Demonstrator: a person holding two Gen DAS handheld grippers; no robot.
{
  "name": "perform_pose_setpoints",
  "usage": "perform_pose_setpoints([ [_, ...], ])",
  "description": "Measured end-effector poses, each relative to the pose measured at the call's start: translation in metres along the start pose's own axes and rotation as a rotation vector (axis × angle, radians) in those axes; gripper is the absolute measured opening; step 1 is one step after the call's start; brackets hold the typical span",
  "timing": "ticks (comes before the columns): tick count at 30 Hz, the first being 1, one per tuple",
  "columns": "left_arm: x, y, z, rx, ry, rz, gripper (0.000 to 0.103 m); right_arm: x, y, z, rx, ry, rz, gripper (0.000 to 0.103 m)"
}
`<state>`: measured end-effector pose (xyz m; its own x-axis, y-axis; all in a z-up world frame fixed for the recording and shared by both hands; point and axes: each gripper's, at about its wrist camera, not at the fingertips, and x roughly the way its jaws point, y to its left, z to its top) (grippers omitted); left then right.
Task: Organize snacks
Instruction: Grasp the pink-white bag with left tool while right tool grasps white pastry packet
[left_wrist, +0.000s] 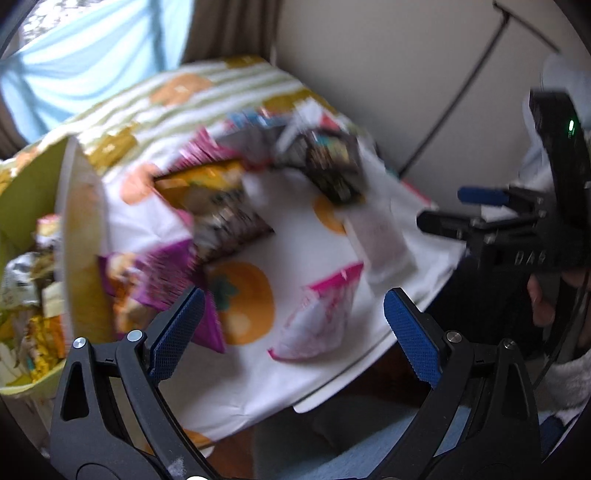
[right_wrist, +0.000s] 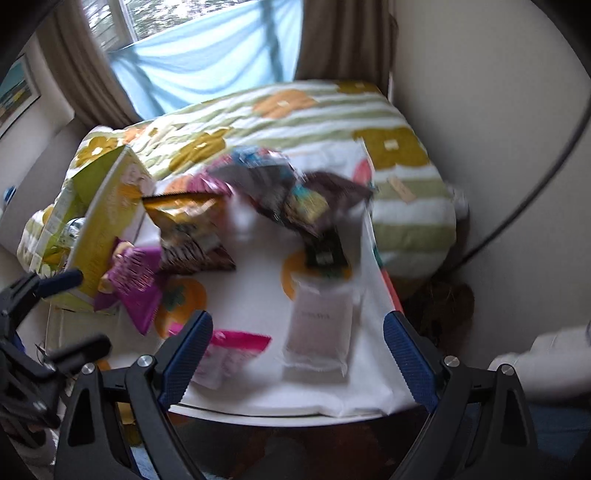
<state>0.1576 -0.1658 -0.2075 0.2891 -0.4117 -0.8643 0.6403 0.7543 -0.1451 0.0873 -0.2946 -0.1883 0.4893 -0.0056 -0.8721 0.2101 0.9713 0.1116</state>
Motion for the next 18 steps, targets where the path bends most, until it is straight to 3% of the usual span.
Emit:
perform_pose_setpoints([
  [7, 0.068, -0.007, -0.018, 0.092, 0.158, -0.081, 0.097, 0.038, -0.017, -0.024, 0.089, 0.035, -0.007, 0.092],
  [12, 0.098, -0.005, -0.026, 0.143, 0.208, -0.116, 0.095, 0.056, -0.012, -0.027, 0.111, 0.021, -0.023, 0.092],
  [18, 0.122, -0.004, -0.033, 0.168, 0.265, -0.154, 0.085, 0.080, -0.008, -0.026, 0.119, 0.038, -0.052, 0.092],
])
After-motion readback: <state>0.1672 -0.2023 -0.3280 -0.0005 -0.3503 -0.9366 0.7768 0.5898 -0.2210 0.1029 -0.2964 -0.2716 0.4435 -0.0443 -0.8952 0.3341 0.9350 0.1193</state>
